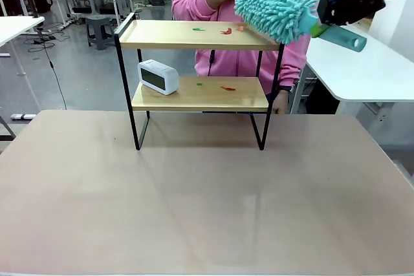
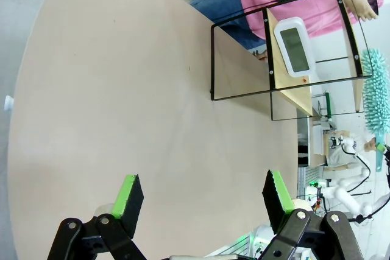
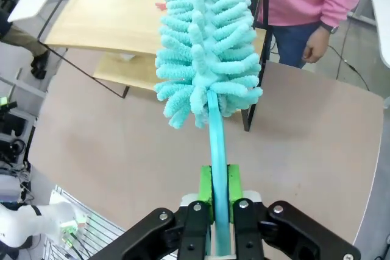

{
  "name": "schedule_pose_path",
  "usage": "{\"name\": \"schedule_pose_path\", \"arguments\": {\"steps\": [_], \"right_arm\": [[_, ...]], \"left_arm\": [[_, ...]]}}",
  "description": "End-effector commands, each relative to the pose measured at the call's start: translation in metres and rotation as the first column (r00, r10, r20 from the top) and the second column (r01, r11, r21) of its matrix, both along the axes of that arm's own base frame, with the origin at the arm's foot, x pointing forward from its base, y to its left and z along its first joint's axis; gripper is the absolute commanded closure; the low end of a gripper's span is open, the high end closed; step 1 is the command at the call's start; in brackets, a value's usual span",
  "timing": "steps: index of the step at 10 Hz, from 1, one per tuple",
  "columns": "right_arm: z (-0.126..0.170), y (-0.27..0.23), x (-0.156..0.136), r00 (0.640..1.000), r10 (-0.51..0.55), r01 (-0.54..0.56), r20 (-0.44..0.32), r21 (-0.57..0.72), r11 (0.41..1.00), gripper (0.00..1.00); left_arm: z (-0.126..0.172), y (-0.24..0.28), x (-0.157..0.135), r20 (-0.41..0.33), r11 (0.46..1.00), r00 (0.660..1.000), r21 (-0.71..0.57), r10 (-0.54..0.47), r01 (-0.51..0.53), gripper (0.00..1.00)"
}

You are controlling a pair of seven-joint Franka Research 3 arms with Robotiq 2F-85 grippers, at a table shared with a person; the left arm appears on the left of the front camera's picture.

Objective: Clean the shelf.
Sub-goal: Clean the specific tier of the Shelf with the Duster once objects are removed.

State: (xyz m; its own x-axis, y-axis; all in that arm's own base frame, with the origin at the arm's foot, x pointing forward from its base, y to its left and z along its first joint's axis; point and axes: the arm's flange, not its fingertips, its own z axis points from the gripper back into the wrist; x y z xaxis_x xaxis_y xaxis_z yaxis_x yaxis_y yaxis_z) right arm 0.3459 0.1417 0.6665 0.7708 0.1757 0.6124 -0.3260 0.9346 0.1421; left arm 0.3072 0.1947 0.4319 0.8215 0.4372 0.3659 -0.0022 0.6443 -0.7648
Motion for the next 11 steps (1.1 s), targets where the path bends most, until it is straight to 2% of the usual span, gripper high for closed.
{"name": "schedule_pose_path", "arguments": {"steps": [1, 4, 6, 8, 10, 11], "right_arm": [[-0.002, 0.012, 0.005, 0.994, -0.1, 0.101, 0.03, -0.026, 0.995, 0.88], [-0.009, 0.027, 0.016, 0.993, -0.118, 0.119, 0.022, -0.077, 0.99, 0.88], [-0.019, 0.038, 0.021, 0.996, -0.092, 0.09, -0.016, -0.096, 0.991, 0.88], [-0.019, 0.044, 0.029, 0.999, -0.035, 0.034, -0.015, -0.073, 0.997, 0.88], [-0.022, 0.051, 0.034, 0.995, 0.084, -0.084, -0.06, 0.006, 0.996, 0.88], [-0.021, 0.052, 0.037, 0.991, 0.124, -0.123, -0.044, 0.007, 0.992, 0.88]], "left_arm": [[0.0, 0.0, -0.001, 0.024, 1.0, 1.0, 0.002, -0.011, 0.011, 0.0], [0.0, 0.0, -0.001, 0.024, 1.0, 1.0, 0.002, -0.011, 0.011, 0.0], [0.0, 0.0, -0.001, 0.024, 1.0, 1.0, 0.002, -0.011, 0.011, 0.0], [0.0, 0.0, -0.001, 0.024, 1.0, 1.0, 0.002, -0.011, 0.011, 0.0], [0.0, 0.0, -0.001, 0.024, 1.0, 1.0, 0.002, -0.011, 0.011, 0.0], [0.0, 0.0, -0.001, 0.024, 1.0, 1.0, 0.002, -0.011, 0.011, 0.0]]}}
